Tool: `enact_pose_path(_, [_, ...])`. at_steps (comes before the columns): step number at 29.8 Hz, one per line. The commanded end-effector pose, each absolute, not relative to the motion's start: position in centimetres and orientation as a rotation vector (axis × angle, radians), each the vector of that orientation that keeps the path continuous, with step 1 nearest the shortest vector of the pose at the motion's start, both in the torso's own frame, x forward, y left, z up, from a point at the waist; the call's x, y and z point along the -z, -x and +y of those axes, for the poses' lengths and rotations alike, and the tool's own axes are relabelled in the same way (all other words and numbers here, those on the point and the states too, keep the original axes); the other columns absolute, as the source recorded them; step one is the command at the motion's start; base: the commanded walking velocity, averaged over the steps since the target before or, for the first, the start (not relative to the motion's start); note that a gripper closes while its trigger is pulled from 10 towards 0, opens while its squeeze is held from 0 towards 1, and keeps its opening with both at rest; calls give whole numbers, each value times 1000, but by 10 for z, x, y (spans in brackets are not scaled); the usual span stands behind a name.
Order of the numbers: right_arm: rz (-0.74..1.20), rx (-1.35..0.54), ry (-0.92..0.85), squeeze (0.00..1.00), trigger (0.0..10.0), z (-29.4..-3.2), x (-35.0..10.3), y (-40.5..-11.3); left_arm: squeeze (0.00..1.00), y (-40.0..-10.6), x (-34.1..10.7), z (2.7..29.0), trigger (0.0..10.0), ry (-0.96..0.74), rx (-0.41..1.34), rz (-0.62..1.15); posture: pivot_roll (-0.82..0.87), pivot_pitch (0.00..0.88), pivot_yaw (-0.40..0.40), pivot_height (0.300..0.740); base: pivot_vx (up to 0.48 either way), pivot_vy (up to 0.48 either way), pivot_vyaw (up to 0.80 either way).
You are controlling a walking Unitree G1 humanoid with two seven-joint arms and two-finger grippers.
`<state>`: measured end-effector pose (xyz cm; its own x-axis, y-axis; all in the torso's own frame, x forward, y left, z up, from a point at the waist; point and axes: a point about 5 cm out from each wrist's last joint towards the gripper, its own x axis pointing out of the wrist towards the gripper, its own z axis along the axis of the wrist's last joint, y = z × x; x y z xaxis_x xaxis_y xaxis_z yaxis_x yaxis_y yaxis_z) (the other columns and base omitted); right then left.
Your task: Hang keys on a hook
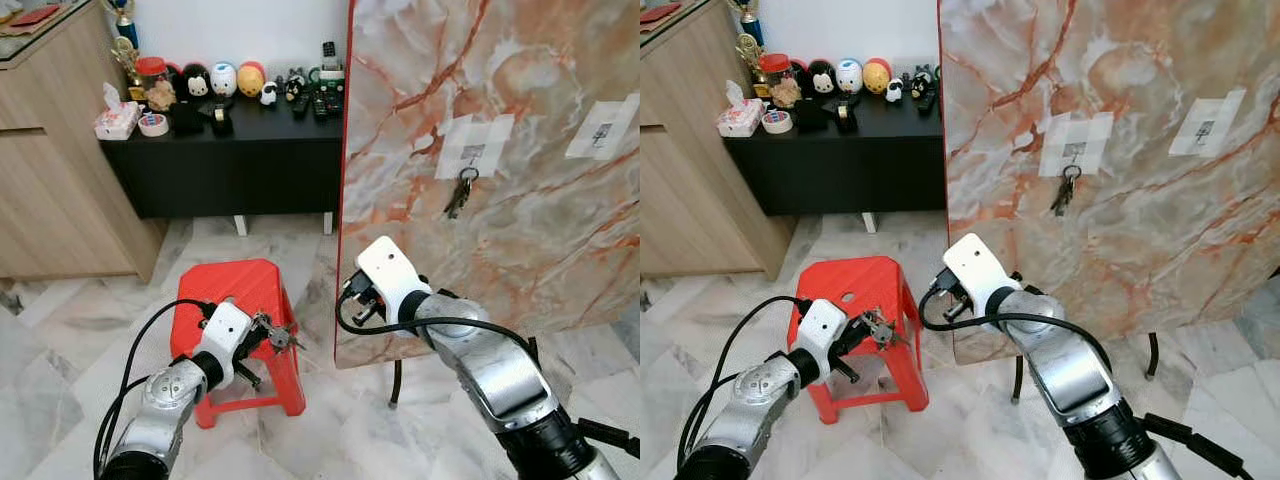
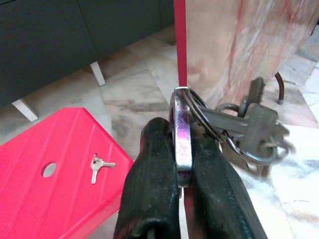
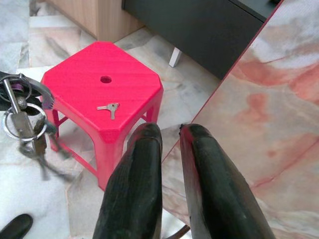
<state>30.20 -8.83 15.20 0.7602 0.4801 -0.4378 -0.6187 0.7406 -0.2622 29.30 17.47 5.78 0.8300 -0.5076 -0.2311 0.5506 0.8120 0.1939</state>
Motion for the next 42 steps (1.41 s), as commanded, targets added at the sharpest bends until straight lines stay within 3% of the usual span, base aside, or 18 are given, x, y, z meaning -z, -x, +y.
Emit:
enact_pose_path(1, [354,-619,407,0,10000,-89,-152,-302,0,-292,-57,174,0,-262,573,170,-23,76,-9,740,0,0,0])
enact_pose_path(21, [359,-603,432,0,10000,-94,-149,-303,0,-291,-55,177,0,-293,566,185,-23,76,-9,740,0,0,0])
enact_pose_path(22, [413,-548,455,0,10000,-106,-130,-306,0,-292,-40,199,10000,-483,417,311,9,72,20,740,0,0,0])
enact_pose_path(23, [480,-488,472,0,10000,-120,-105,-306,0,-288,-28,230,10000,-739,233,418,6,72,20,740,0,0,0])
enact_pose_path(24, [497,-476,469,0,10000,-123,-100,-305,0,-287,-26,236,10000,-788,198,432,6,72,20,740,0,0,0])
enact_pose_path(34, [588,-397,273,0,10000,-139,-63,-299,0,-287,-21,232,10000,-795,174,427,8,71,18,740,0,0,0])
enact_pose_path(35, [611,-386,245,0,10000,-140,-55,-297,0,-286,-19,230,10000,-828,194,420,4,69,13,740,0,0,0])
enact_pose_path(37, [690,-347,215,0,10000,-149,-27,-287,0,-273,-3,217,10000,-1100,488,421,9,66,11,740,0,0,0])
enact_pose_path(39, [702,-340,212,0,10000,-151,-22,-285,0,-267,3,216,10000,-1153,565,440,9,66,11,740,0,0,0])
enact_pose_path(40, [742,-318,183,0,10000,-154,-8,-278,0,-250,20,220,10000,-1326,752,519,19,63,14,740,0,0,0])
enact_pose_path(42, [797,-285,168,0,10000,-159,11,-267,0,-233,35,242,10000,-1502,818,678,13,58,20,740,0,0,0])
